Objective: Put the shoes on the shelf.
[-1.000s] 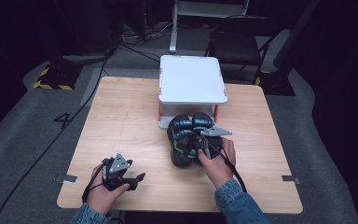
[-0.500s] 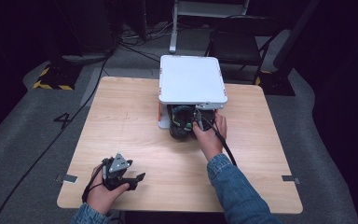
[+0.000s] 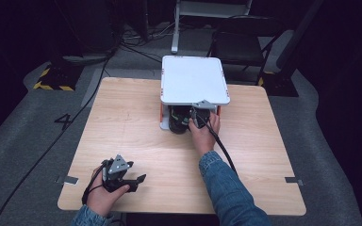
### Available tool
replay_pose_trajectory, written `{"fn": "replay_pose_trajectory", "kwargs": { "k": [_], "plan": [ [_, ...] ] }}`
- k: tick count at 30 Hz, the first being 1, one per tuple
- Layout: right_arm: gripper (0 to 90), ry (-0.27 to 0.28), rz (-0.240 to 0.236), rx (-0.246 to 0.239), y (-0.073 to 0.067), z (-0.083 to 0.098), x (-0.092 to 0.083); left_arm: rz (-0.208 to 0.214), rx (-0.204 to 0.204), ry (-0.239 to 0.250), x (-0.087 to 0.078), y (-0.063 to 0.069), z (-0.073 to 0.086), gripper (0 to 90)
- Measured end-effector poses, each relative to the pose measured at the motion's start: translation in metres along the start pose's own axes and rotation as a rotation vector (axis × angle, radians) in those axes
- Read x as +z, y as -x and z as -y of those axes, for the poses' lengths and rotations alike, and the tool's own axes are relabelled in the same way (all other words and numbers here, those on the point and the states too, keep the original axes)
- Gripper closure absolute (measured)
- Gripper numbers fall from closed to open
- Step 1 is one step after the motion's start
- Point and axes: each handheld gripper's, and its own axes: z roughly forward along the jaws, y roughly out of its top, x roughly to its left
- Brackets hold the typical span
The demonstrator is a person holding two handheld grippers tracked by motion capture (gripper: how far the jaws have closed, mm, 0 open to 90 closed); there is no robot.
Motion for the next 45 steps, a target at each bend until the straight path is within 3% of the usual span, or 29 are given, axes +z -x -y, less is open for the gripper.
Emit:
{"fn": "replay_pose_trajectory", "kwargs": {
  "k": [4,6,8,13,18,24,26,29,31,34,36,39,42,45],
  "plan": [
    [72.0,0.035,0.034,-0.046,-0.002,0.003,0.003,0.005,-0.003,0.004,0.0,0.0,0.0,28.7],
    [68.4,0.114,0.078,-0.093,-0.002,0.004,0.003,0.003,0.002,0.003,0.0,0.001,-0.001,28.7],
    [58.6,0.159,0.105,-0.122,-0.001,0.001,0.0,0.005,-0.002,0.001,0.0,0.001,0.0,28.7],
    [52.4,0.179,0.072,-0.098,0.004,-0.001,-0.01,0.006,-0.003,-0.007,0.001,0.0,0.001,28.7],
    [47.3,0.205,0.005,-0.052,0.005,0.002,-0.035,0.006,0.0,-0.008,0.002,-0.001,0.0,28.7],
    [55.2,0.175,-0.057,-0.009,-0.001,0.018,-0.071,0.01,0.005,-0.014,0.004,0.001,0.0,28.7],
    [55.7,0.145,-0.075,-0.015,-0.005,0.026,-0.08,0.007,0.004,-0.012,0.004,0.002,0.0,28.7],
    [55.4,0.112,-0.087,-0.014,-0.003,0.04,-0.088,0.002,-0.004,0.002,0.005,0.001,-0.003,28.7],
    [55.5,0.087,-0.104,0.023,0.002,0.05,-0.091,-0.003,-0.019,0.02,0.006,0.001,-0.007,29.5],
    [64.4,0.064,-0.114,0.047,0.008,0.062,-0.098,-0.001,-0.028,0.071,0.009,-0.001,-0.02,39.0],
    [76.5,0.046,-0.135,0.049,0.01,0.067,-0.102,0.01,-0.03,0.093,0.014,0.0,-0.03,46.9],
    [87.7,0.01,-0.153,0.037,0.014,0.072,-0.101,0.018,0.004,0.117,0.028,0.0,-0.043,58.3],
    [90.0,0.013,-0.171,0.049,0.017,0.074,-0.098,0.055,0.009,0.134,0.046,-0.006,-0.055,71.8],
    [90.0,0.014,-0.187,0.057,0.017,0.075,-0.089,0.041,0.027,0.142,0.06,-0.014,-0.067,80.3]
  ]
}}
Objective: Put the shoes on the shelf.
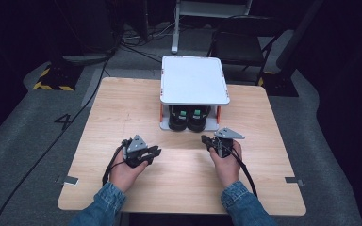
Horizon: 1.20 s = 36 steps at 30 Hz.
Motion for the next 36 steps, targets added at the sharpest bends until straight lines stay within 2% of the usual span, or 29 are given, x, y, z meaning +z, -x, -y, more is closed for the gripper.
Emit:
{"fn": "replay_pose_trajectory", "kwargs": {
  "k": [1,4,6,8,9,10,12,14,15,17,20,21,24,28,30,32,35,36],
  "plan": [
    [90.0,0.001,-0.003,0.008,0.001,0.0,0.002,0.007,-0.013,0.001,0.005,-0.003,-0.003,82.1],
    [90.0,-0.002,-0.013,0.027,0.004,0.0,0.013,0.011,-0.012,-0.004,0.022,-0.01,-0.015,85.5],
    [89.9,-0.002,-0.018,0.046,0.006,0.0,0.02,0.017,-0.03,-0.001,0.033,-0.014,-0.021,87.0],
    [89.6,-0.001,-0.026,0.06,0.008,0.0,0.026,0.041,-0.038,-0.021,0.05,-0.017,-0.028,88.2],
    [89.6,-0.004,-0.027,0.066,0.008,0.0,0.03,0.054,-0.052,-0.019,0.056,-0.019,-0.029,88.9],
    [89.7,-0.005,-0.036,0.074,0.009,0.0,0.032,0.076,-0.068,-0.042,0.063,-0.021,-0.032,89.2],
    [90.0,-0.013,-0.05,0.108,0.01,0.001,0.038,0.083,-0.075,-0.052,0.076,-0.025,-0.036,89.6],
    [90.0,-0.018,-0.049,0.116,0.011,0.002,0.042,0.077,-0.079,-0.046,0.085,-0.029,-0.041,89.6],
    [90.0,-0.018,-0.043,0.114,0.012,0.002,0.044,0.08,-0.09,-0.036,0.089,-0.03,-0.043,89.7],
    [90.0,-0.016,-0.037,0.12,0.013,0.002,0.045,0.071,-0.07,-0.044,0.095,-0.03,-0.046,89.7],
    [90.0,-0.009,-0.018,0.13,0.018,0.0,0.045,0.07,-0.063,-0.056,0.103,-0.033,-0.047,89.7],
    [90.0,-0.008,-0.011,0.136,0.019,0.0,0.045,0.099,-0.091,-0.053,0.107,-0.035,-0.047,89.7],
    [90.0,-0.012,-0.006,0.169,0.024,-0.001,0.048,0.107,-0.088,-0.066,0.113,-0.037,-0.051,89.7],
    [90.0,-0.018,0.027,0.169,0.028,-0.005,0.049,0.108,-0.077,-0.07,0.124,-0.039,-0.055,89.7],
    [90.0,-0.019,0.045,0.165,0.032,-0.008,0.05,0.108,-0.085,-0.06,0.128,-0.039,-0.057,89.7],
    [90.0,-0.024,0.069,0.161,0.037,-0.011,0.052,0.106,-0.073,-0.053,0.132,-0.039,-0.059,89.6],
    [90.0,-0.028,0.079,0.156,0.043,-0.014,0.055,0.097,-0.091,-0.044,0.137,-0.041,-0.063,89.6],
    [90.0,-0.03,0.086,0.151,0.044,-0.015,0.056,0.087,-0.053,-0.031,0.14,-0.045,-0.065,89.6]
  ]
}}
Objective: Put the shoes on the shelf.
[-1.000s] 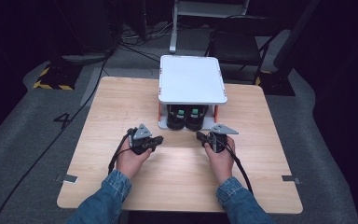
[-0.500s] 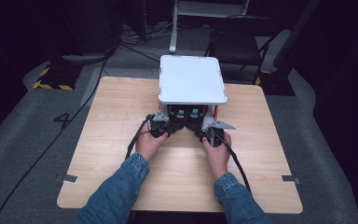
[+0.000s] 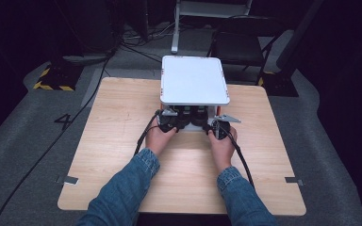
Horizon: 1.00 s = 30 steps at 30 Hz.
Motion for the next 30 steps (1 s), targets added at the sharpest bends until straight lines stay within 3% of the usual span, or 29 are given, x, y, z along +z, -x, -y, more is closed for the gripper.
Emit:
{"fn": "replay_pose_trajectory", "kwargs": {
  "k": [2,4,5,7,8,9,12,14,17,21,25,28,30],
  "plan": [
    [90.0,-0.001,0.005,-0.011,0.001,-0.002,0.002,0.016,0.01,0.004,0.002,-0.005,-0.002,89.6],
    [90.0,-0.002,0.005,-0.008,0.001,-0.003,0.005,-0.013,-0.038,0.01,0.001,-0.005,-0.003,89.3],
    [90.0,0.0,0.002,-0.009,0.001,-0.003,0.006,-0.006,-0.037,0.013,0.001,-0.006,-0.003,88.8],
    [89.2,0.0,0.004,-0.014,0.0,-0.003,0.006,0.013,-0.028,0.005,0.001,-0.007,-0.002,84.3],
    [87.7,0.0,0.007,-0.018,0.0,-0.004,0.006,-0.008,-0.038,-0.001,0.0,-0.004,-0.002,81.3],
    [85.4,0.0,0.004,-0.022,-0.001,-0.004,0.005,-0.003,-0.019,0.005,-0.001,-0.003,-0.002,77.7],
    [82.1,0.004,-0.009,-0.043,-0.004,-0.005,-0.001,-0.024,-0.022,-0.002,-0.011,0.004,-0.002,71.1],
    [79.8,0.012,-0.027,-0.061,-0.007,-0.007,-0.009,0.021,-0.046,-0.011,-0.018,0.011,-0.002,65.6],
    [76.5,0.025,-0.042,-0.107,-0.011,-0.009,-0.024,0.026,-0.022,-0.03,-0.036,0.024,-0.001,60.7],
    [71.6,0.04,-0.065,-0.167,-0.017,-0.015,-0.047,0.013,0.02,-0.017,-0.063,0.041,0.0,54.2],
    [60.6,0.044,-0.109,-0.18,-0.015,-0.019,-0.07,-0.016,0.061,0.009,-0.095,0.056,0.004,45.1],
    [54.5,0.022,-0.174,-0.185,-0.008,-0.02,-0.086,-0.036,0.071,0.016,-0.116,0.062,0.009,38.9],
    [52.2,0.024,-0.178,-0.198,-0.001,-0.02,-0.098,-0.059,0.091,0.006,-0.129,0.065,0.013,36.0]
  ]
}}
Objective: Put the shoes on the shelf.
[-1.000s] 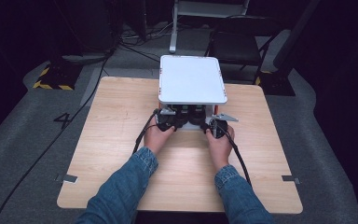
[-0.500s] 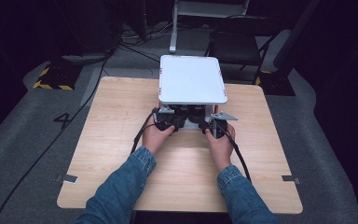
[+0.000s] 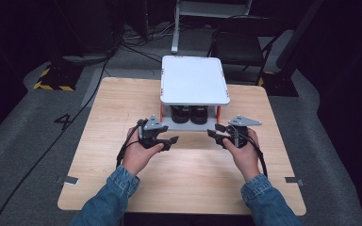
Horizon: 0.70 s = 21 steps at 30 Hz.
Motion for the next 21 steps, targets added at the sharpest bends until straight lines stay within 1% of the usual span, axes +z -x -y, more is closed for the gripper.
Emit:
{"fn": "replay_pose_trajectory", "kwargs": {
  "k": [1,2,3,5,6,7,9,12,14,15,16,18,19,20,21],
  "plan": [
    [50.5,0.005,0.002,-0.009,0.003,0.0,-0.007,-0.001,-0.003,-0.003,-0.006,0.001,0.003,34.8],
    [48.7,0.015,-0.002,-0.006,0.005,0.001,-0.013,-0.006,0.001,-0.007,-0.011,0.002,0.005,33.9],
    [47.5,0.022,-0.009,-0.008,0.008,0.001,-0.019,-0.019,0.013,-0.013,-0.017,0.003,0.008,33.0],
    [45.8,0.034,-0.004,-0.011,0.013,0.003,-0.031,-0.05,0.03,-0.032,-0.028,0.003,0.014,31.8],
    [44.9,0.036,-0.008,-0.006,0.016,0.004,-0.036,-0.057,0.029,-0.035,-0.033,0.002,0.017,31.3],
    [44.5,0.036,-0.015,0.0,0.019,0.006,-0.041,-0.059,0.019,-0.036,-0.039,0.002,0.02,30.4],
    [44.0,0.028,-0.026,0.002,0.024,0.01,-0.05,-0.076,0.028,-0.057,-0.05,-0.001,0.026,27.6],
    [41.9,0.009,-0.02,-0.018,0.03,0.019,-0.061,-0.113,0.023,-0.081,-0.065,-0.005,0.038,25.1],
    [41.5,0.005,-0.012,-0.042,0.035,0.025,-0.067,-0.127,0.049,-0.113,-0.072,-0.009,0.047,24.1],
    [41.5,-0.008,-0.015,-0.037,0.039,0.029,-0.069,-0.13,0.065,-0.125,-0.073,-0.012,0.052,22.8],
    [41.1,-0.027,-0.023,-0.031,0.042,0.032,-0.07,-0.128,0.066,-0.139,-0.075,-0.016,0.057,20.8],
    [40.5,-0.084,-0.039,-0.021,0.051,0.038,-0.071,-0.121,0.038,-0.163,-0.076,-0.024,0.067,18.9],
    [40.3,-0.105,-0.03,-0.012,0.054,0.042,-0.072,-0.13,0.007,-0.174,-0.075,-0.027,0.073,18.9],
    [40.0,-0.136,-0.008,0.006,0.057,0.045,-0.073,-0.134,-0.013,-0.187,-0.074,-0.032,0.078,18.6],
    [40.0,-0.17,0.005,0.013,0.06,0.049,-0.073,-0.141,-0.041,-0.205,-0.073,-0.035,0.083,18.4]
  ]
}}
